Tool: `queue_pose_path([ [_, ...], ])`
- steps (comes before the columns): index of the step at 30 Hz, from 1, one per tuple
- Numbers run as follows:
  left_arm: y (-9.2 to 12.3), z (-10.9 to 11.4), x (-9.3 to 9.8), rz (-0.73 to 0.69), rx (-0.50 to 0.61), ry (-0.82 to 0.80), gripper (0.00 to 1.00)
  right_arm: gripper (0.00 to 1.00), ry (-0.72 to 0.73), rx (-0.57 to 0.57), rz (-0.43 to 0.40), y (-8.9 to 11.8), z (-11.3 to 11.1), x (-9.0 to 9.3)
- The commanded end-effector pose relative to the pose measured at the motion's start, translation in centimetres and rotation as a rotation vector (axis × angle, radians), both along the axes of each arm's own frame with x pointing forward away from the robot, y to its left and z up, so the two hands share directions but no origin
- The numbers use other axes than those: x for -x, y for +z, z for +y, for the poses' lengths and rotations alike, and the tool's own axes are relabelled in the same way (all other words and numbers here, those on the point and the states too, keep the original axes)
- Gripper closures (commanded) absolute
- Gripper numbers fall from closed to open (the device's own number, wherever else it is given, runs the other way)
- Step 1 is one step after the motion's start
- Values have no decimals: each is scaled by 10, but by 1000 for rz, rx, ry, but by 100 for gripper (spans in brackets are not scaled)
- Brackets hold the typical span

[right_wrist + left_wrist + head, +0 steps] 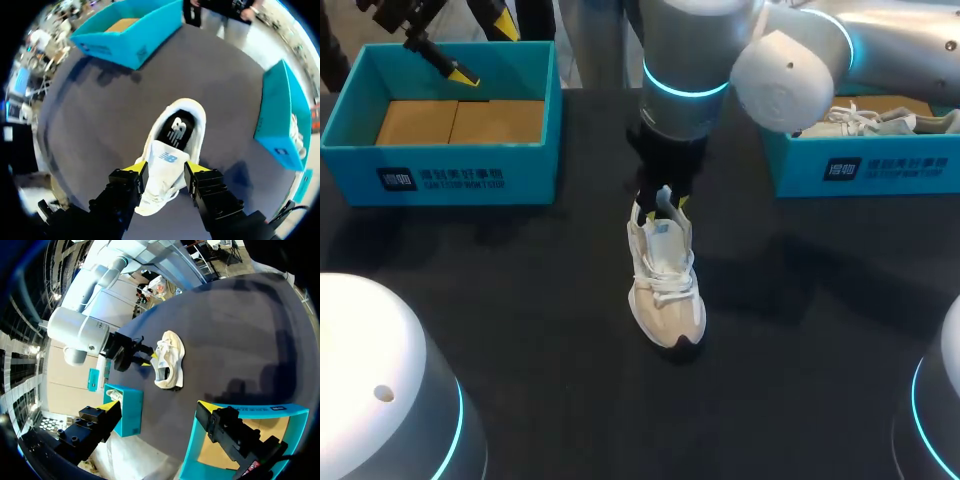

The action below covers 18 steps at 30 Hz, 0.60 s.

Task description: Take the shoe out of the shoebox, open the shoe tongue, remove and reinsert the insole, then place the shoe into the shoebox

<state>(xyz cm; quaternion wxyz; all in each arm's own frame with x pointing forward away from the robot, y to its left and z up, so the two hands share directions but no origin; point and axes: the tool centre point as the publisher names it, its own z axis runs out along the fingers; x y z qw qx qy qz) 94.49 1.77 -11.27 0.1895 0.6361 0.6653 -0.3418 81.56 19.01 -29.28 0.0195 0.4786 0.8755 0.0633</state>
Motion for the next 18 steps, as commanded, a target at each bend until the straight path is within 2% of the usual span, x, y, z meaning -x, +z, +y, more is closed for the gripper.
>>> queue_pose_path([
  [1,0,0,1,-3,-3,2,0,53,247,23,31,-2,6,-8],
  [3,0,0,1,-3,-3,2,0,48,319,59,36,-1,8,-10],
  [7,0,0,1,-3,-3,2,0,50,432,134,40,-1,8,-14],
  [8,0,0,1,-3,-3,2,0,39,468,165,36,-1,8,-15],
  [11,0,0,1,-3,-3,2,0,38,534,186,35,0,13,-19],
  [13,0,0,1,-3,-3,2,0,27,590,230,45,-2,15,-20],
  [15,0,0,1,-3,-3,2,0,21,621,251,36,-3,14,-21],
  [16,0,0,1,-3,-3,2,0,0,626,251,23,-2,14,-22],
  [18,0,0,1,-3,-3,2,0,0,631,255,19,-1,14,-23],
])
